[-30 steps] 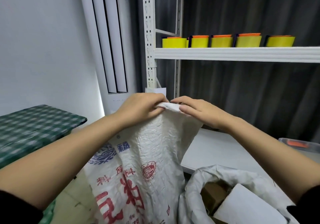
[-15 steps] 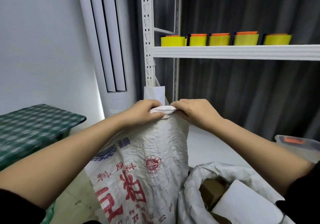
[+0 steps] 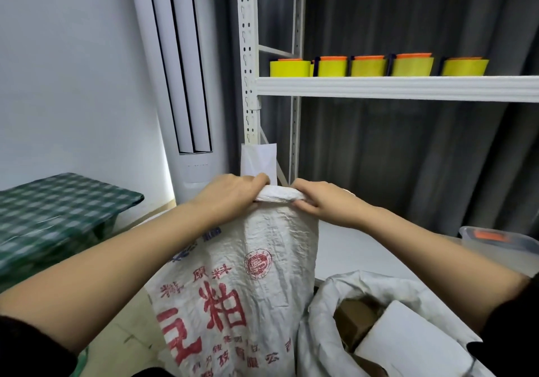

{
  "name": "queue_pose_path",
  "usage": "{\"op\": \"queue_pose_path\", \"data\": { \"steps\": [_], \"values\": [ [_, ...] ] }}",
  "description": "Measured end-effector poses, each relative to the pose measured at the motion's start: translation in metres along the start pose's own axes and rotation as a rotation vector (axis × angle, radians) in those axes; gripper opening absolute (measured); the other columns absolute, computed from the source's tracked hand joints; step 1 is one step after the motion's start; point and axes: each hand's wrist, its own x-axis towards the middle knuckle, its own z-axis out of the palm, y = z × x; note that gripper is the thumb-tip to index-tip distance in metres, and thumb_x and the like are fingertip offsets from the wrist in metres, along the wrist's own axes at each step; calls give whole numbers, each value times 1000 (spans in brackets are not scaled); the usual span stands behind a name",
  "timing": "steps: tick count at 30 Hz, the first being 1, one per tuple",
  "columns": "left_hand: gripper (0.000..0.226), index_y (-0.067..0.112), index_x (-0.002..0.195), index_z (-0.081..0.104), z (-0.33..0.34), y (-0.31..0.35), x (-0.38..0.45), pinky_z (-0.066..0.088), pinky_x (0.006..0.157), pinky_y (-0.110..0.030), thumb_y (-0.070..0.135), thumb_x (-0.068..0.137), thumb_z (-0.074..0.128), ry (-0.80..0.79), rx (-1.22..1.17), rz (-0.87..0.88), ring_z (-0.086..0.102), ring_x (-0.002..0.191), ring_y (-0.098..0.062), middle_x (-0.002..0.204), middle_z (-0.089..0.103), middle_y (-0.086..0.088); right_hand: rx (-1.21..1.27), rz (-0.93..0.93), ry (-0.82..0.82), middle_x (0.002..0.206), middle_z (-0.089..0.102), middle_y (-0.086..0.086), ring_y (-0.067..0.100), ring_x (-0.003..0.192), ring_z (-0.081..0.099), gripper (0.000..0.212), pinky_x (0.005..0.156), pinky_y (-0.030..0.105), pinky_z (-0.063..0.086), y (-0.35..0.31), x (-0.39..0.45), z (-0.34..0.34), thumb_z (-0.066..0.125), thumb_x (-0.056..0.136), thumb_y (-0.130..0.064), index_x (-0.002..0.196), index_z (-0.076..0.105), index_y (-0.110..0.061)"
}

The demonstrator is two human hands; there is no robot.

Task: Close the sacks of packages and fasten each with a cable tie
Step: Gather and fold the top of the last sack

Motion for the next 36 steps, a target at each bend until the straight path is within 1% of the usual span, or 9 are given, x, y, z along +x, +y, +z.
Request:
{"op": "queue_pose_path", "data": {
  "steps": [5,9,14,17,21,25,32,34,36],
  "values": [
    [35,6,101,55,8,-21,-17,48,41,-36,-1,71,72,125,129,164,59,56,-28,79,60,-11,-135,-41,-39,111,63,-10,15,93,59,33,80,36,48,5,-7,-3,36,100,-48,130,41,-34],
    [29,21,122,53,3,-20,-15,43,76,-26,23,93,54,-127,-506,-32,61,97,-19,110,63,3,-241,-65,60,123,54,-19,14,95,61,27,76,42,53,20,-7,3,33,98,-43,124,39,-42],
    [10,31,98,61,3,-13,-21,41,71,-9,37,93,56,-152,-1007,-157,57,85,12,95,63,21,-434,-94,200,102,55,-6,21,65,55,27,55,41,52,33,-12,14,44,96,-26,122,40,-32],
    [7,27,94,63,2,-11,-19,45,70,-21,32,91,60,-87,-886,-142,59,80,3,90,65,14,-446,-86,217,105,58,-6,21,75,60,26,62,37,51,30,-11,13,46,95,-29,121,46,-28],
    [18,22,91,62,9,-8,-13,47,57,-35,35,90,51,188,-352,-29,62,77,-22,82,67,4,-179,-65,38,129,54,-13,10,114,51,45,93,33,37,5,-2,4,48,94,-49,134,43,-31],
    [23,12,82,63,12,5,-4,36,40,-27,25,84,44,377,3,237,56,58,-23,66,63,-2,-64,-67,-11,118,63,-3,19,102,58,38,81,35,44,-22,14,13,44,98,-45,130,45,-26],
    [21,6,95,60,21,-36,-24,46,56,-36,14,79,71,55,-52,15,60,61,-30,69,63,-10,-230,-68,15,95,68,5,27,84,62,33,69,35,43,-3,-4,15,33,102,-44,127,45,-26],
    [25,5,88,59,20,-50,-28,43,50,-33,0,69,75,91,27,109,56,53,-27,64,60,-9,-261,-97,3,98,68,3,26,85,62,38,71,33,43,0,-7,12,31,101,-47,133,40,-30],
    [34,4,102,58,14,-51,-27,50,57,-36,-4,72,72,89,-11,207,61,66,-29,82,64,-13,-307,-126,39,108,68,-2,24,89,63,40,73,32,43,5,-4,11,32,101,-45,138,37,-31]
  ]
}}
